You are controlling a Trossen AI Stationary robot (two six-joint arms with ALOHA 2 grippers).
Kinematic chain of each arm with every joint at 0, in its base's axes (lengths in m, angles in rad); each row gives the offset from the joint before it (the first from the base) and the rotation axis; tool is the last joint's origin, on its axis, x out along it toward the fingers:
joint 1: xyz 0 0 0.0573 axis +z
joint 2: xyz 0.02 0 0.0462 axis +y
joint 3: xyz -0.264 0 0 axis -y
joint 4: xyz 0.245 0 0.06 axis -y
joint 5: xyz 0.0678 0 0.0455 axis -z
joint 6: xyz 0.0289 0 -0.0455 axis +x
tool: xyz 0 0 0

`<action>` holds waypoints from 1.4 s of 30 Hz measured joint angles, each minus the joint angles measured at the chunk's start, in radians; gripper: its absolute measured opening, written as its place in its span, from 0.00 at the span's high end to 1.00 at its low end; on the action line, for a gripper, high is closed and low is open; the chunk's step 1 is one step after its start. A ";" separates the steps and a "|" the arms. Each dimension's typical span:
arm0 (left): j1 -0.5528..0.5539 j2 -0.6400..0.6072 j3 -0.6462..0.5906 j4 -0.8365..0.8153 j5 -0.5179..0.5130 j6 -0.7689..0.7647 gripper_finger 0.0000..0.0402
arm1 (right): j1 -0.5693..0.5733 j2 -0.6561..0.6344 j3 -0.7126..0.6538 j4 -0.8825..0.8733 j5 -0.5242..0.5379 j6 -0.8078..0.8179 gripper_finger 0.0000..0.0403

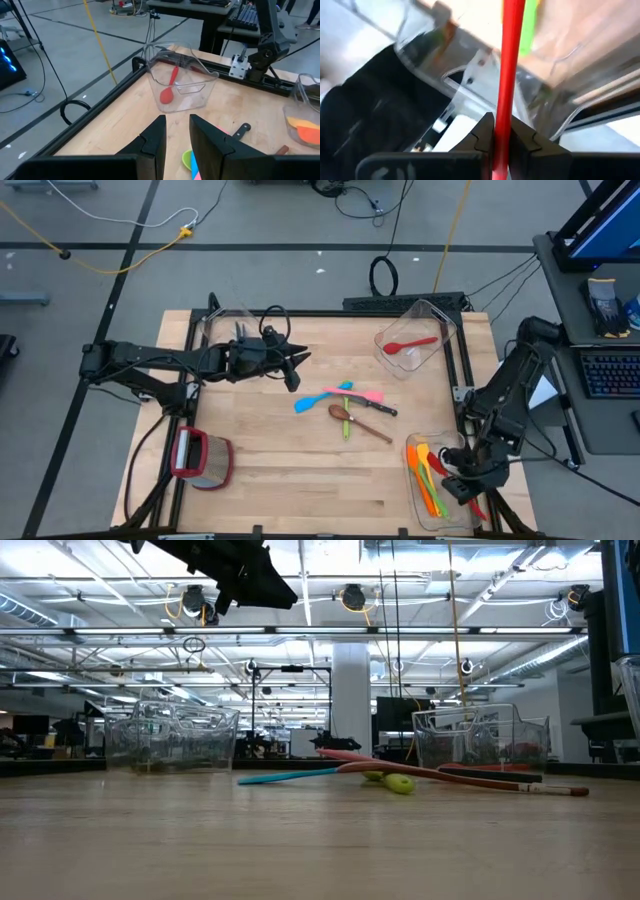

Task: Pick & Place Kitchen Items
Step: Put the red spatula into the bottom transparent bin

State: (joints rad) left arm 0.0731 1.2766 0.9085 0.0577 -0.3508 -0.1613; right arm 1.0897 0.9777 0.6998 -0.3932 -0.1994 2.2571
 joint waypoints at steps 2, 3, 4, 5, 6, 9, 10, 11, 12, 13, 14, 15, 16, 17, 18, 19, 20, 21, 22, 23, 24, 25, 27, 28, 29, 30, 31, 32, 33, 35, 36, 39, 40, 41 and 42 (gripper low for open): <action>0.000 0.000 0.000 0.005 0.000 -0.006 0.78 | 0.000 0.025 0.000 -0.013 0.027 -0.005 0.96; 0.000 0.000 0.000 0.008 0.000 -0.008 0.78 | 0.000 0.036 0.000 -0.014 0.049 -0.008 0.96; 0.000 0.000 0.000 0.013 0.001 -0.011 0.78 | 0.000 0.047 0.000 -0.016 0.073 -0.010 0.96; 0.000 0.000 0.000 0.017 0.003 -0.017 0.78 | -0.001 0.057 0.000 -0.016 0.098 -0.012 0.96; 0.000 0.000 0.000 0.019 0.006 -0.019 0.78 | -0.001 0.067 0.000 -0.016 0.122 -0.013 0.96; 0.000 0.000 0.000 0.021 0.008 -0.022 0.78 | -0.001 0.099 0.000 -0.020 0.175 -0.015 0.96; 0.000 0.000 0.000 0.021 0.008 -0.023 0.78 | -0.002 0.111 0.000 -0.020 0.179 -0.014 0.96; 0.000 0.000 0.000 0.022 0.008 -0.023 0.78 | -0.003 0.124 0.000 -0.019 0.177 -0.014 0.96; 0.000 0.000 0.000 0.023 0.008 -0.023 0.78 | -0.003 0.135 0.000 -0.019 0.177 -0.015 0.96; 0.000 0.000 0.000 0.023 0.008 -0.024 0.78 | -0.003 0.146 0.000 -0.020 0.177 -0.014 0.96; 0.000 0.000 0.000 0.023 0.009 -0.027 0.78 | -0.003 0.158 0.000 -0.019 0.178 -0.015 0.96; 0.000 0.000 0.000 0.023 0.009 -0.030 0.78 | -0.003 0.168 0.000 -0.020 0.177 -0.016 0.96; -0.003 0.000 0.000 0.023 0.010 -0.032 0.78 | -0.003 0.177 0.000 -0.023 0.173 -0.017 0.96; -0.004 0.000 0.000 0.023 0.010 -0.033 0.78 | -0.004 0.187 0.000 -0.026 0.170 -0.019 0.96; -0.006 0.000 0.000 0.022 0.010 -0.033 0.78 | -0.004 0.195 0.001 -0.030 0.168 -0.021 0.96; -0.009 0.000 0.000 0.022 0.010 -0.033 0.78 | -0.004 0.204 0.001 -0.033 0.165 -0.024 0.96; -0.011 0.000 0.000 0.023 0.011 -0.033 0.78 | -0.004 0.211 0.002 -0.036 0.164 -0.025 0.96; -0.013 0.000 0.000 0.022 0.012 -0.035 0.78 | -0.004 0.217 0.002 -0.039 0.165 -0.025 0.96; -0.016 0.000 0.000 0.022 0.013 -0.035 0.78 | -0.004 0.222 0.002 -0.042 0.165 -0.025 0.96; -0.018 0.000 0.000 0.022 0.013 -0.036 0.78 | -0.004 0.227 0.003 -0.049 0.167 -0.026 0.96; -0.019 0.000 0.000 0.022 0.013 -0.036 0.78 | -0.004 0.230 0.003 -0.060 0.170 -0.026 0.95; -0.021 0.000 0.000 0.022 0.013 -0.037 0.78 | -0.004 0.234 0.002 -0.071 0.173 -0.026 0.95; -0.023 0.000 0.000 0.022 0.013 -0.048 0.78 | -0.004 0.241 0.001 -0.087 0.173 -0.027 0.94; -0.024 0.000 0.000 0.022 0.013 -0.055 0.78 | -0.004 0.244 0.001 -0.089 0.175 -0.029 0.94; -0.024 0.000 0.000 0.022 0.013 -0.060 0.78 | -0.004 0.247 0.001 -0.091 0.175 -0.033 0.93; -0.024 0.000 0.000 0.021 0.016 -0.068 0.78 | -0.004 0.251 0.001 -0.096 0.175 -0.037 0.93; -0.023 0.000 0.000 0.021 0.023 -0.070 0.78 | -0.004 0.256 0.001 -0.105 0.178 -0.045 0.92; -0.023 0.000 0.000 0.021 0.030 -0.075 0.78 | -0.004 0.261 -0.001 -0.112 0.181 -0.048 0.92; -0.023 0.000 0.000 0.021 0.036 -0.076 0.78 | -0.004 0.263 -0.001 -0.116 0.182 -0.048 0.92; -0.023 0.000 0.000 0.021 0.038 -0.076 0.78 | -0.004 0.264 -0.001 -0.117 0.186 -0.048 0.92; -0.023 0.000 0.000 0.022 0.039 -0.079 0.78 | -0.004 0.265 -0.001 -0.118 0.185 -0.048 0.92; -0.023 0.000 0.000 0.021 0.039 -0.083 0.78 | -0.004 0.265 -0.001 -0.120 0.185 -0.048 0.92; -0.023 0.000 0.000 0.021 0.039 -0.083 0.78 | -0.004 0.265 -0.001 -0.120 0.185 -0.048 0.92; -0.023 0.000 0.000 0.021 0.039 -0.083 0.78 | -0.004 0.265 -0.001 -0.120 0.184 -0.049 0.91; -0.023 0.000 0.000 0.021 0.039 -0.083 0.78 | -0.004 0.265 -0.001 -0.119 0.184 -0.051 0.91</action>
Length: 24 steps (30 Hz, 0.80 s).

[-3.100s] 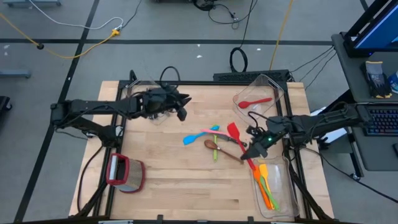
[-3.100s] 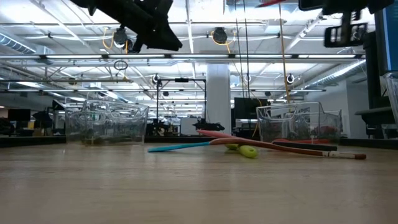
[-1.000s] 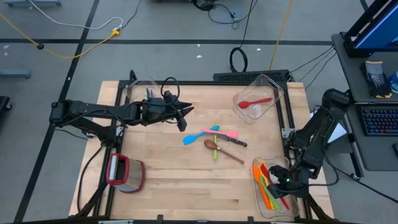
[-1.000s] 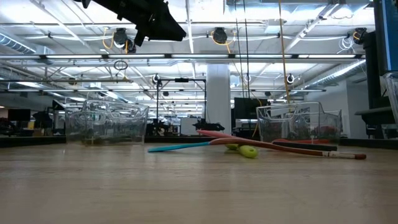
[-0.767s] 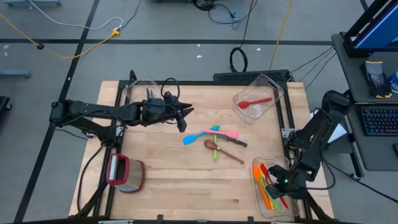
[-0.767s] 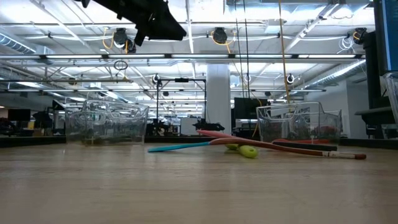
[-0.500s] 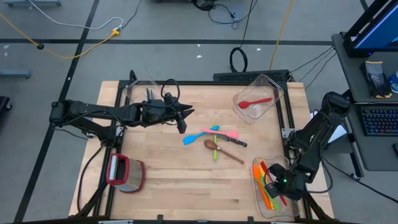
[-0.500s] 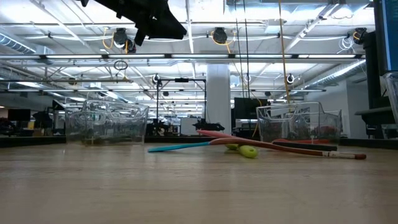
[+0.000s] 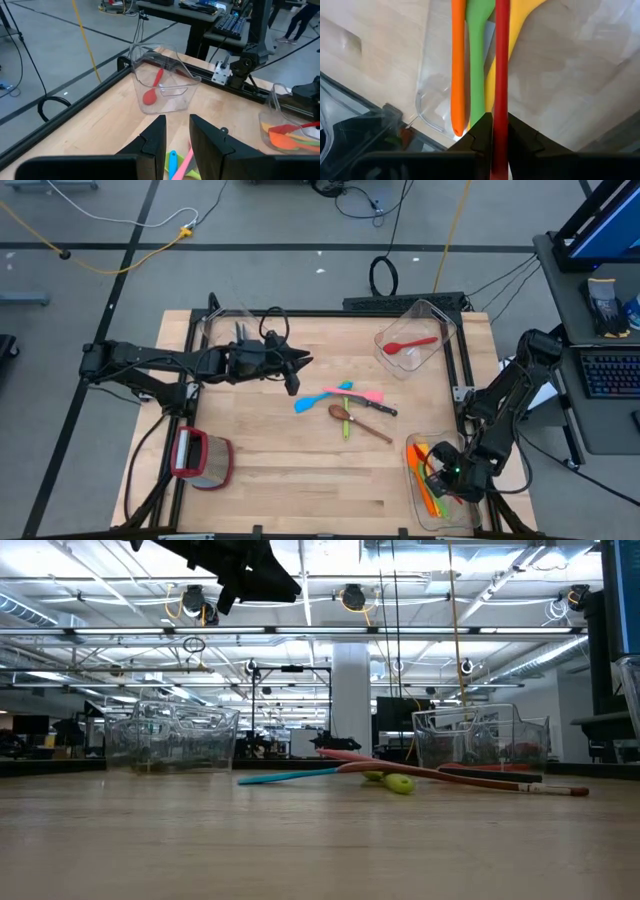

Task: Pick & Place Kitchen Items
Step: Put the red spatula into the bottom transparent bin, then put the brown serving spoon into the top right transparent bin

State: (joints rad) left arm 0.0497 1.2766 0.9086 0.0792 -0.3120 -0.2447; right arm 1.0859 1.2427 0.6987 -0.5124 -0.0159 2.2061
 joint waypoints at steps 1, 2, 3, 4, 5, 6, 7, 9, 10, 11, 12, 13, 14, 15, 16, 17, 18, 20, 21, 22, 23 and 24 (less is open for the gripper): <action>0.000 0.000 0.000 0.000 0.002 0.000 0.78 | 0.000 0.000 0.000 0.002 -0.001 -0.004 0.90; 0.000 0.000 0.000 0.000 0.011 0.001 0.78 | 0.000 0.000 0.000 0.005 -0.003 -0.010 0.88; 0.000 0.000 0.000 0.000 0.023 0.003 0.78 | 0.000 0.000 0.000 0.008 -0.005 -0.017 0.87; 0.000 0.000 0.000 0.000 0.032 0.003 0.78 | 0.000 0.000 0.000 0.010 -0.006 -0.020 0.86; 0.000 0.000 0.000 0.000 0.041 0.003 0.78 | 0.000 0.000 0.000 0.011 -0.006 -0.020 0.84; 0.000 0.000 0.000 0.000 0.049 0.003 0.78 | 0.000 0.000 0.000 0.011 -0.006 -0.021 0.83; 0.000 0.000 0.000 0.000 0.050 0.004 0.78 | 0.000 0.000 0.000 0.011 -0.007 -0.023 0.81; 0.000 0.000 0.000 0.000 0.051 0.006 0.78 | 0.000 0.000 0.000 0.013 -0.009 -0.027 0.78; 0.000 0.000 0.000 0.000 0.051 0.008 0.78 | 0.000 0.000 0.000 0.013 -0.010 -0.027 0.77; 0.000 0.000 0.000 0.000 0.051 0.012 0.78 | 0.000 0.000 0.000 0.014 -0.010 -0.027 0.75; 0.000 0.000 0.000 0.000 0.051 0.015 0.78 | 0.000 0.000 0.000 0.016 -0.011 -0.028 0.74; 0.000 0.000 0.000 0.000 0.052 0.016 0.78 | 0.000 -0.003 0.000 0.019 -0.014 -0.030 0.73; 0.000 0.000 0.000 0.000 0.053 0.020 0.78 | 0.000 -0.008 0.000 0.026 -0.017 -0.031 0.72; 0.000 0.000 0.000 0.000 0.056 0.026 0.78 | 0.000 -0.017 0.000 0.040 -0.033 -0.030 0.71; 0.000 0.000 0.000 0.000 0.059 0.030 0.78 | 0.000 -0.028 0.000 0.057 -0.052 -0.026 0.71; 0.000 0.000 0.000 0.000 0.061 0.034 0.78 | 0.000 -0.041 0.000 0.074 -0.075 -0.018 0.71; 0.000 0.000 0.000 0.000 0.066 0.042 0.78 | 0.001 -0.056 0.000 0.092 -0.096 -0.010 0.71; 0.000 0.000 0.000 0.000 0.083 0.063 0.78 | 0.001 -0.086 0.000 0.136 -0.120 -0.002 0.72; 0.000 0.000 0.000 0.000 0.085 0.073 0.78 | 0.002 -0.102 0.000 0.154 -0.121 -0.002 0.73; 0.000 0.000 0.000 0.000 0.085 0.081 0.78 | 0.003 -0.119 0.000 0.171 -0.121 -0.002 0.74; 0.000 0.000 0.000 0.000 0.084 0.084 0.78 | 0.003 -0.135 0.000 0.187 -0.124 -0.004 0.76; 0.000 0.000 0.000 0.000 0.082 0.080 0.78 | 0.003 -0.151 0.000 0.205 -0.130 -0.006 0.77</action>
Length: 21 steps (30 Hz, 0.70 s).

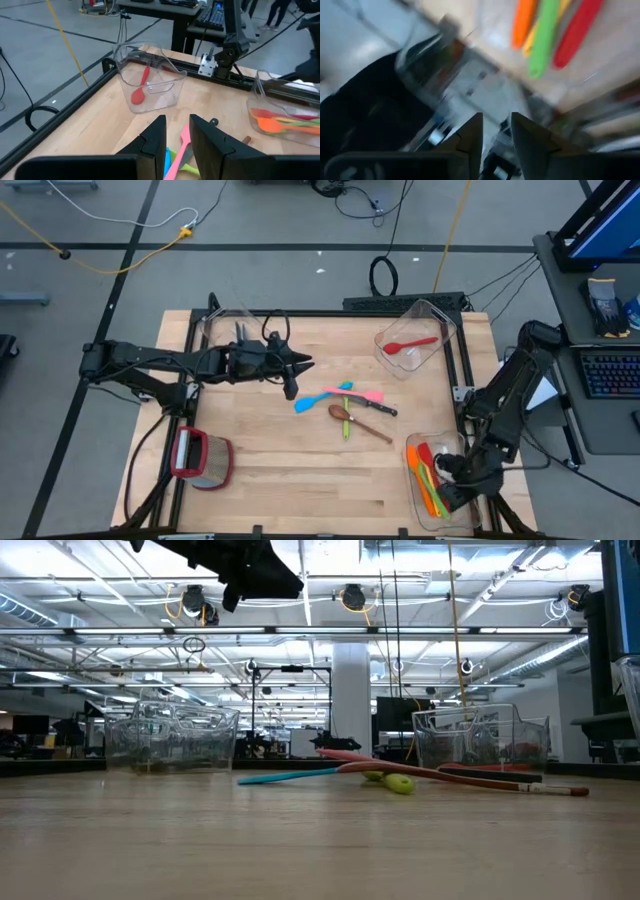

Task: Pick & Place Kitchen Items
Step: Put the brown serving spoon into the top right transparent bin

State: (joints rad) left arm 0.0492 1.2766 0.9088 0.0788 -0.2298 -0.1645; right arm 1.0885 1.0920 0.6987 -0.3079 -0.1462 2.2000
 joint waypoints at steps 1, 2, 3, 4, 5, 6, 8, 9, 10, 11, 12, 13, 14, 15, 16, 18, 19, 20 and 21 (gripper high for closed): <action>-0.003 0.000 0.000 0.000 -0.005 -0.007 0.78 | 0.000 -0.016 0.000 0.017 -0.010 -0.005 0.78; -0.008 0.000 0.000 0.000 -0.013 -0.015 0.78 | 0.000 -0.032 0.000 0.032 -0.013 -0.006 0.80; -0.015 0.000 0.000 0.000 -0.029 -0.020 0.78 | 0.000 -0.049 0.000 0.043 -0.012 -0.007 0.81; -0.026 0.000 0.000 0.000 -0.045 -0.020 0.78 | 0.000 -0.062 0.000 0.050 -0.010 -0.011 0.83; -0.039 -0.001 0.000 0.000 -0.057 -0.014 0.78 | 0.000 -0.074 0.001 0.055 -0.007 -0.021 0.85; -0.051 -0.003 0.000 -0.001 -0.060 -0.005 0.78 | 0.000 -0.088 0.001 0.055 -0.007 -0.037 0.87; -0.074 -0.013 -0.008 0.005 -0.060 0.017 0.78 | 0.000 -0.111 0.001 0.053 -0.001 -0.087 0.90; -0.084 -0.023 -0.019 0.005 -0.060 0.021 0.78 | 0.000 -0.122 0.001 0.053 0.016 -0.115 0.92; -0.092 -0.035 -0.034 0.006 -0.060 0.020 0.78 | 0.000 -0.135 0.001 0.052 0.040 -0.143 0.94; -0.101 -0.048 -0.053 0.013 -0.059 0.012 0.78 | 0.000 -0.148 0.001 0.052 0.071 -0.174 0.96; -0.107 -0.063 -0.077 0.029 -0.058 0.006 0.78 | 0.000 -0.163 0.001 0.053 0.109 -0.205 0.98; -0.112 -0.083 -0.106 0.054 -0.048 0.004 0.78 | 0.000 -0.177 0.001 0.055 0.148 -0.238 0.99; -0.113 -0.101 -0.138 0.092 -0.034 0.003 0.78 | 0.000 -0.192 0.001 0.056 0.184 -0.273 0.99; -0.113 -0.123 -0.173 0.137 -0.032 0.003 0.78 | 0.000 -0.207 0.001 0.054 0.220 -0.308 0.99; -0.113 -0.146 -0.212 0.182 -0.029 -0.002 0.78 | 0.000 -0.220 0.001 0.054 0.252 -0.340 0.99; -0.105 -0.184 -0.288 0.271 -0.029 -0.013 0.78 | -0.003 -0.244 0.001 0.051 0.307 -0.403 0.99; -0.100 -0.199 -0.322 0.315 -0.023 -0.016 0.78 | -0.007 -0.255 0.001 0.048 0.329 -0.434 0.99; -0.094 -0.219 -0.357 0.350 -0.008 -0.020 0.78 | -0.015 -0.264 0.001 0.043 0.339 -0.470 0.99; -0.087 -0.238 -0.388 0.376 0.015 -0.022 0.78 | -0.024 -0.272 0.001 0.040 0.353 -0.505 1.00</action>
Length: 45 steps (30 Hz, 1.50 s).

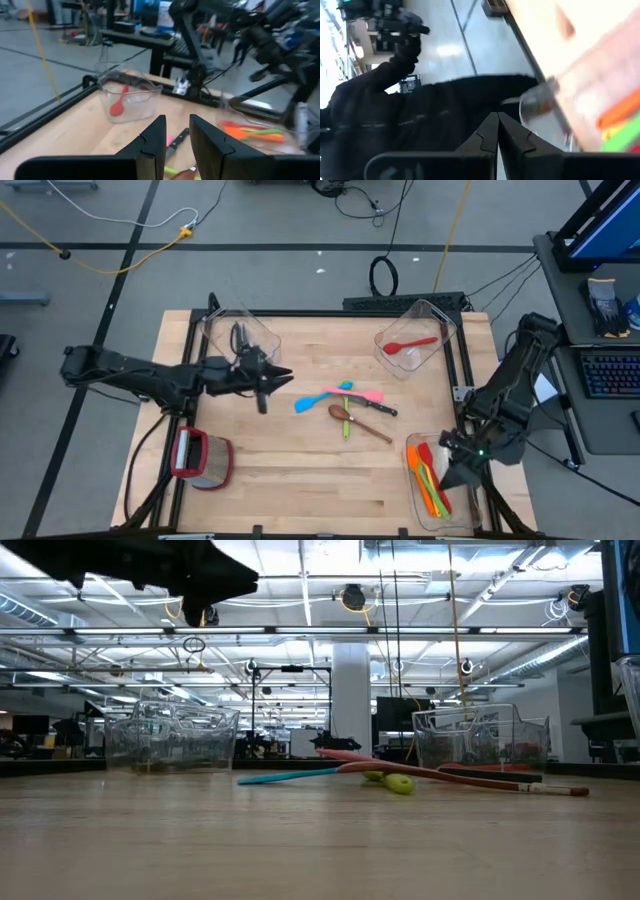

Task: Pick & Place Kitchen Items
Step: Put the brown serving spoon into the top right transparent bin

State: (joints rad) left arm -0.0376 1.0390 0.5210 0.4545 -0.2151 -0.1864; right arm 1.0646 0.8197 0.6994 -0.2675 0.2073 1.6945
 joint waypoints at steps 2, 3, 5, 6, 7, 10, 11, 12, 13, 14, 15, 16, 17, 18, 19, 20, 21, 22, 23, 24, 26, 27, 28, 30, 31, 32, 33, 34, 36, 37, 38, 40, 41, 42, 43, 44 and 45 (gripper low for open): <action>0.016 -0.028 -0.045 0.043 0.045 -0.012 0.78 | -0.029 -0.012 0.000 0.000 0.015 -0.086 1.00; 0.024 -0.042 -0.063 0.044 0.063 -0.025 0.78 | -0.048 -0.017 0.000 -0.001 0.028 -0.129 1.00; 0.040 -0.063 -0.092 0.037 0.090 -0.046 0.78 | -0.098 -0.026 0.000 -0.001 0.029 -0.226 1.00; 0.048 -0.069 -0.103 0.040 0.102 -0.051 0.78 | -0.131 -0.027 0.000 -0.002 0.028 -0.274 1.00; 0.056 -0.076 -0.112 0.039 0.113 -0.052 0.78 | -0.164 -0.027 0.000 -0.002 0.028 -0.323 1.00; 0.081 -0.084 -0.131 0.038 0.167 -0.053 0.78 | -0.275 -0.026 0.000 0.009 0.027 -0.480 1.00; 0.091 -0.084 -0.138 0.037 0.190 -0.053 0.78 | -0.311 -0.026 0.000 0.011 0.027 -0.528 1.00; 0.101 -0.085 -0.143 0.034 0.209 -0.054 0.78 | -0.350 -0.027 0.000 0.010 0.026 -0.578 1.00; 0.111 -0.084 -0.147 0.035 0.227 -0.055 0.78 | -0.385 -0.027 0.000 0.010 0.022 -0.626 1.00; 0.119 -0.084 -0.151 0.037 0.243 -0.055 0.78 | -0.424 -0.027 0.000 0.010 0.003 -0.674 1.00; 0.128 -0.084 -0.157 0.038 0.258 -0.055 0.78 | -0.461 -0.023 0.000 0.013 -0.016 -0.717 1.00; 0.136 -0.084 -0.162 0.037 0.272 -0.055 0.78 | -0.501 -0.018 0.000 0.021 -0.040 -0.762 1.00; 0.145 -0.084 -0.167 0.036 0.283 -0.058 0.78 | -0.540 -0.009 0.000 0.030 -0.064 -0.806 1.00; 0.154 -0.084 -0.169 0.034 0.296 -0.060 0.78 | -0.579 0.004 0.000 0.045 -0.087 -0.849 1.00; 0.160 -0.084 -0.170 0.035 0.307 -0.061 0.78 | -0.617 0.017 0.000 0.070 -0.111 -0.897 1.00; 0.165 -0.084 -0.170 0.035 0.320 -0.061 0.78 | -0.657 0.035 0.000 0.104 -0.135 -0.947 1.00; 0.169 -0.084 -0.170 0.038 0.329 -0.061 0.78 | -0.695 0.055 0.000 0.143 -0.161 -0.995 1.00; 0.174 -0.084 -0.170 0.038 0.341 -0.059 0.78 | -0.732 0.075 0.001 0.177 -0.194 -1.043 1.00; 0.177 -0.084 -0.170 0.037 0.350 -0.058 0.78 | -0.768 0.100 0.001 0.206 -0.232 -1.083 1.00; 0.179 -0.084 -0.170 0.037 0.353 -0.058 0.78 | -0.800 0.122 0.001 0.226 -0.269 -1.118 1.00; 0.183 -0.084 -0.170 0.037 0.351 -0.059 0.78 | -0.862 0.171 0.001 0.241 -0.339 -1.165 1.00; 0.183 -0.084 -0.170 0.037 0.348 -0.058 0.78 | -0.889 0.194 0.001 0.240 -0.373 -1.182 1.00; 0.183 -0.084 -0.170 0.037 0.347 -0.059 0.78 | -0.916 0.217 0.001 0.232 -0.405 -1.199 1.00; 0.183 -0.084 -0.170 0.037 0.347 -0.062 0.78 | -0.960 0.266 0.001 0.220 -0.456 -1.222 1.00; 0.183 -0.084 -0.170 0.037 0.347 -0.062 0.78 | -0.979 0.290 0.001 0.220 -0.473 -1.232 1.00; 0.182 -0.084 -0.170 0.037 0.347 -0.063 0.78 | -0.993 0.313 0.001 0.220 -0.483 -1.239 1.00; 0.182 -0.084 -0.170 0.037 0.347 -0.063 0.78 | -1.007 0.335 0.001 0.221 -0.495 -1.245 1.00; 0.182 -0.084 -0.170 0.037 0.346 -0.063 0.78 | -1.018 0.356 0.001 0.223 -0.497 -1.254 1.00; 0.182 -0.084 -0.170 0.037 0.346 -0.063 0.78 | -1.030 0.399 0.001 0.218 -0.496 -1.280 1.00; 0.182 -0.084 -0.170 0.037 0.346 -0.063 0.78 | -1.033 0.421 0.002 0.218 -0.497 -1.292 1.00; 0.182 -0.084 -0.170 0.037 0.346 -0.065 0.78 | -1.033 0.444 0.009 0.209 -0.497 -1.305 1.00; 0.182 -0.084 -0.170 0.037 0.346 -0.082 0.78 | -1.033 0.490 0.030 0.203 -0.498 -1.341 1.00; 0.182 -0.084 -0.170 0.037 0.345 -0.087 0.78 | -1.030 0.513 0.045 0.197 -0.498 -1.356 1.00; 0.182 -0.084 -0.170 0.037 0.345 -0.090 0.78 | -1.027 0.536 0.066 0.174 -0.497 -1.376 1.00; 0.182 -0.084 -0.170 0.037 0.342 -0.094 0.78 | -1.024 0.560 0.089 0.147 -0.494 -1.401 1.00; 0.182 -0.084 -0.170 0.037 0.338 -0.102 0.78 | -1.024 0.585 0.116 0.113 -0.487 -1.423 1.00; 0.182 -0.084 -0.170 0.037 0.336 -0.110 0.78 | -1.023 0.609 0.144 0.070 -0.474 -1.445 1.00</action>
State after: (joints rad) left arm 0.1448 0.9552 0.3511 0.4911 0.1207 -0.2966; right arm 0.0418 1.4286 0.8434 -0.1979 -0.2663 0.2497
